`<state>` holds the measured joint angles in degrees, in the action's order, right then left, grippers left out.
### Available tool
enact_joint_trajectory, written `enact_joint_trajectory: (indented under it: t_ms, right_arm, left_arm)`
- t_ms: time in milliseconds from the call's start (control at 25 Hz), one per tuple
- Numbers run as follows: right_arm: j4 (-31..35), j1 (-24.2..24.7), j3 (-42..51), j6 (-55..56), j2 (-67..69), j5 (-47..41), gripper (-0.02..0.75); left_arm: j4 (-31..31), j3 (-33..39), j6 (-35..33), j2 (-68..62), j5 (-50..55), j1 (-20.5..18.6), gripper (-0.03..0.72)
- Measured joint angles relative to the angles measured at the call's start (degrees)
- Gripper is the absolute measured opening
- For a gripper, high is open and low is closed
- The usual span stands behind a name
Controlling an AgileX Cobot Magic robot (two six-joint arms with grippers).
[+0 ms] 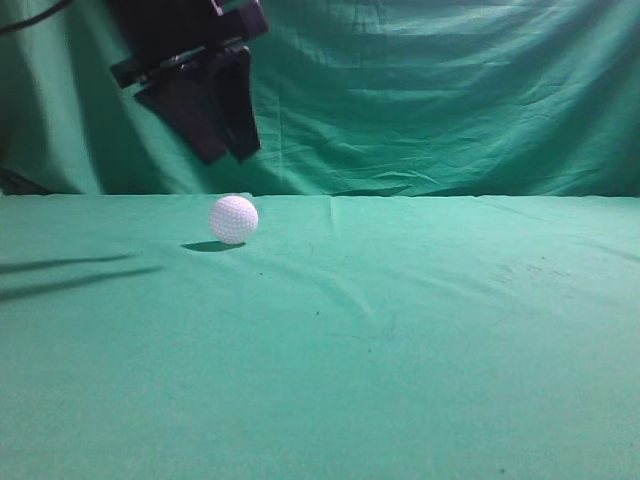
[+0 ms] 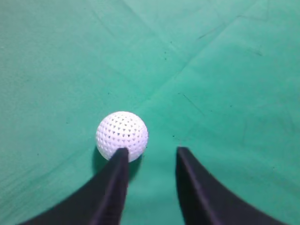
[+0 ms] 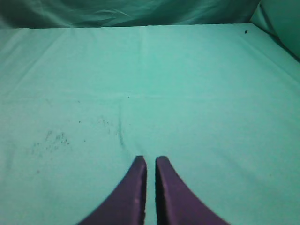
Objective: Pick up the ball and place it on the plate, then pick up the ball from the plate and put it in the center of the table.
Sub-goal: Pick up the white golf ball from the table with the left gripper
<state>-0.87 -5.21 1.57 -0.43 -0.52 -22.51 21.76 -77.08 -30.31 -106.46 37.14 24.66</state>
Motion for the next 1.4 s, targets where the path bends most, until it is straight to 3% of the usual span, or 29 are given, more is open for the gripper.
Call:
enact_joint_trajectory:
  t_ms: [80, 200, 800, 960, 1080, 1400]
  right_arm:
    - [0.0, 0.0, 0.0, 0.0, 0.0, 0.0, 0.065]
    - [0.0, 0.0, 0.0, 0.0, 0.0, 0.0, 0.065]
    - [0.0, 0.0, 0.0, 0.0, 0.0, 0.0, 0.065]
    - [0.0, 0.0, 0.0, 0.0, 0.0, 0.0, 0.065]
    - [0.0, 0.0, 0.0, 0.0, 0.0, 0.0, 0.065]
    - [0.0, 0.0, 0.0, 0.0, 0.0, 0.0, 0.065]
  left_arm:
    - [0.2, 0.0, 0.2, -1.1, -0.1, 0.0, 0.508]
    - [0.2, 0.0, 1.6, -2.4, -2.2, 0.0, 0.652]
    - [-0.2, -3.4, 1.9, -10.4, -4.6, 0.0, 0.644]
    - [-0.4, -3.4, 1.9, -10.8, -4.8, 0.0, 0.481]
    - [-0.6, -3.5, 1.9, -10.8, -4.9, 0.0, 0.311]
    - [-1.7, -3.5, 2.1, -9.7, -1.4, 0.0, 0.312]
